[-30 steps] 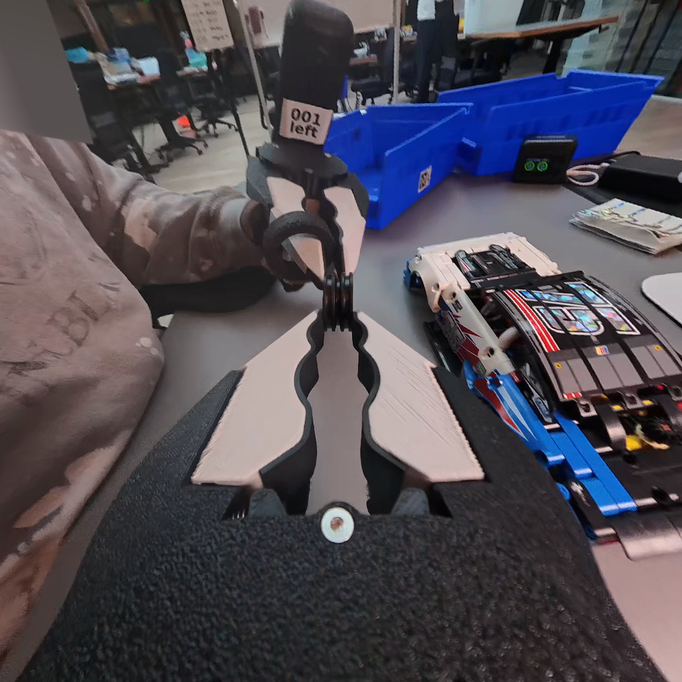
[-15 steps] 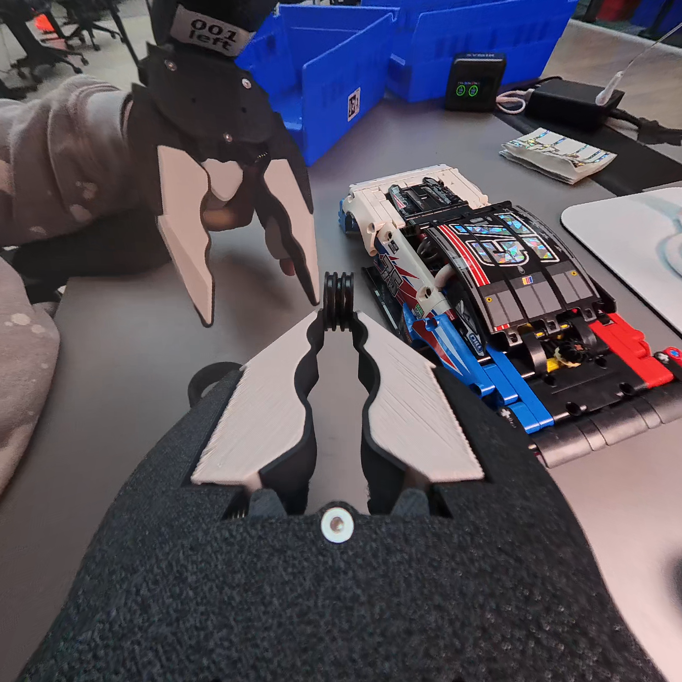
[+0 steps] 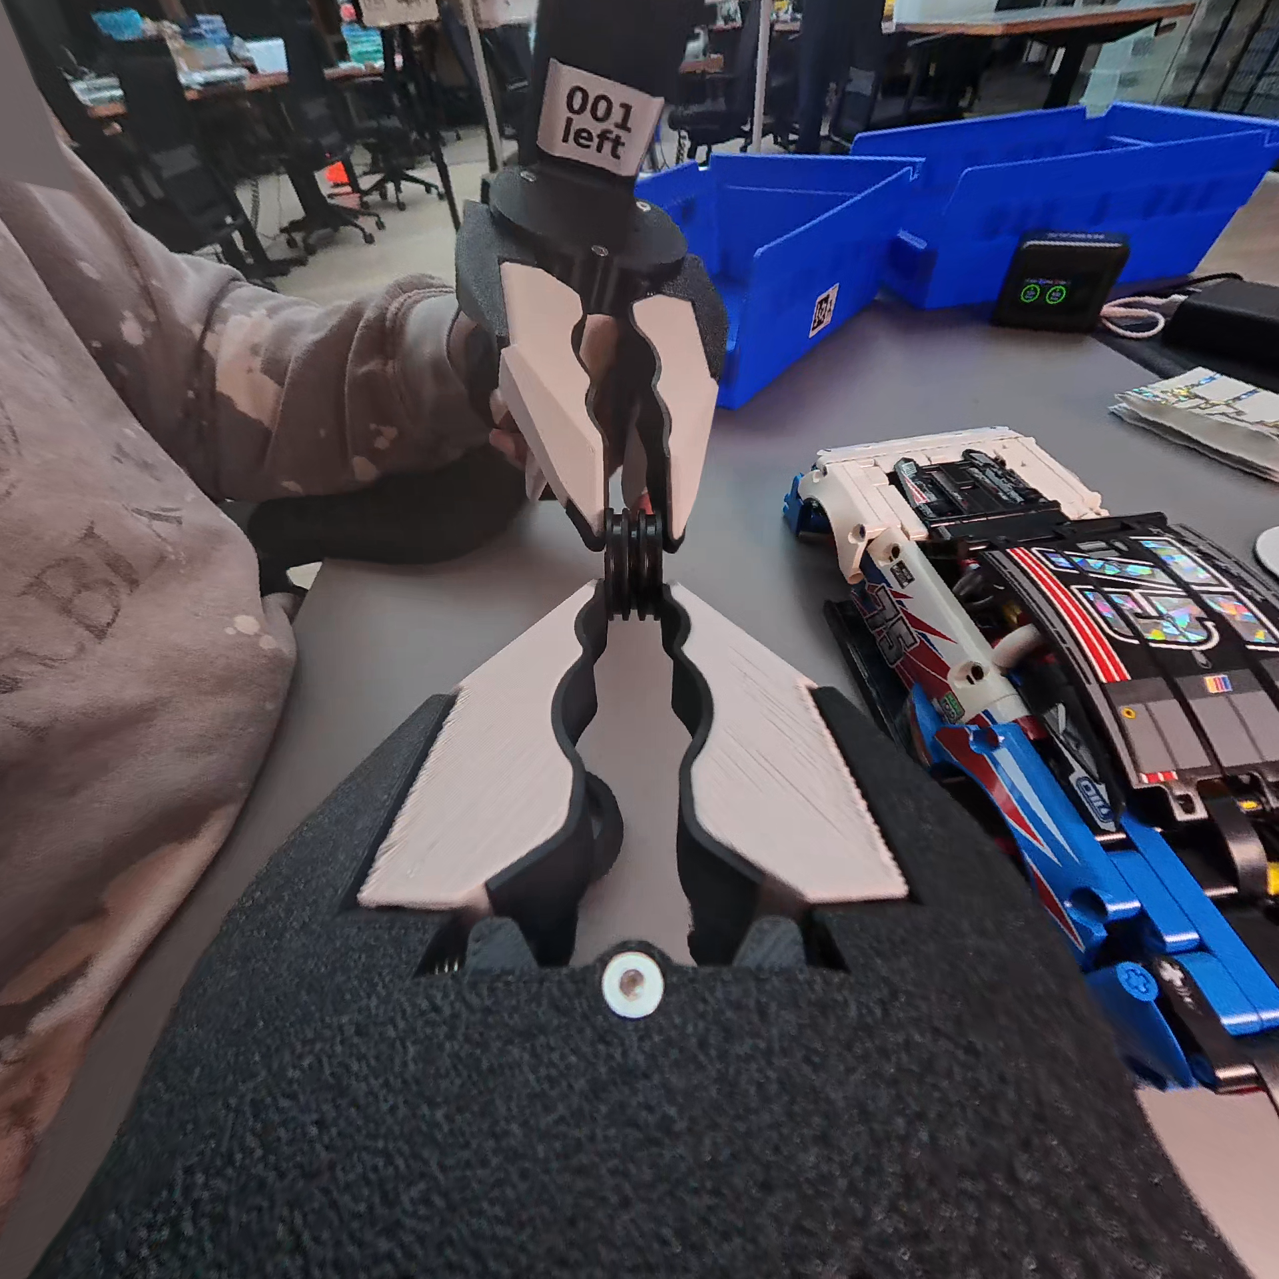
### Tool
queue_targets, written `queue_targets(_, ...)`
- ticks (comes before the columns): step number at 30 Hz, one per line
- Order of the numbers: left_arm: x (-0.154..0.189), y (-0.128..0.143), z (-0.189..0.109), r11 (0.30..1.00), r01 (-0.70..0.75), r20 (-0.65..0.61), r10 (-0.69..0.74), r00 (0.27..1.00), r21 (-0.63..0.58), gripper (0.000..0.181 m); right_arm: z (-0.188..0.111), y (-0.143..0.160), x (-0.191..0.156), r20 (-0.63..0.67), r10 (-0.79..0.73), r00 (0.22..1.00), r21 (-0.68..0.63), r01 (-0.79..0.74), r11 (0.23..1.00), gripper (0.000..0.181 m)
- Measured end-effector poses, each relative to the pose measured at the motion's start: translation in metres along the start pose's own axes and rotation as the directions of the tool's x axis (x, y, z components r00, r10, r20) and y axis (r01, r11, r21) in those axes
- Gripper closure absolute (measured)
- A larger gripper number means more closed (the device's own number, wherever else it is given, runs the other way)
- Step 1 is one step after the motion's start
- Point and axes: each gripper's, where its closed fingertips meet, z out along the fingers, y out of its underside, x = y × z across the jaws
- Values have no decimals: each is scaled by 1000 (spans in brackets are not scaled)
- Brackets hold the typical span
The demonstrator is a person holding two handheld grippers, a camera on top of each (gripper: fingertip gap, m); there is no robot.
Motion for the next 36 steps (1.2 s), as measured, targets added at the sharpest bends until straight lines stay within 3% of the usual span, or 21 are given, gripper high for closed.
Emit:
queue_targets(2, 0, -3, -6, 1000, -7, 35, 7, 999, 2, 168, -1, -7, 5, -43, 7, 999, 42, -6, 999, 163)
queue_targets(5, -7, -14, -26, 998, 18, 101, -23, 995, 55, 168, -4, -11, 13, -89, 14, 996, 54, -9, 998, 132)
queue_targets(6, -12, -17, -36, 997, 23, 142, -33, 989, 75, 167, -5, -12, 14, -97, 17, 995, 58, -11, 998, 132)
queue_targets(10, -40, -30, -96, 988, 30, 350, -82, 933, 153, 168, -16, -22, 24, -153, 25, 988, 130, -5, 991, 181)
queue_targets(15, -82, -23, -199, 988, 56, 668, -137, 732, 142, 167, -21, -24, 30, -210, -16, 978, 106, 39, 994, 181)
queue_targets(18, -100, -7, -253, 986, 120, 774, -166, 611, 117, 168, -18, -25, 27, -227, -48, 973, 81, 68, 994, 181)
queue_targets(21, -112, 6, -289, 978, 178, 822, -189, 537, 108, 168, -15, -27, 24, -224, -52, 973, 81, 72, 994, 181)
queue_targets(25, -133, 34, -319, 959, 282, 876, -166, 453, 36, 167, -11, -23, 24, -225, -34, 974, 66, 50, 997, 181)
queue_targets(31, -164, 62, -343, 908, 412, 913, -106, 394, -73, 168, -12, -23, 19, -223, -72, 972, 48, 85, 995, 181)
queue_targets(36, -197, 83, -362, 841, 522, 941, -48, 336, -144, 168, -17, -20, 35, -265, 14, 964, 87, 9, 996, 181)
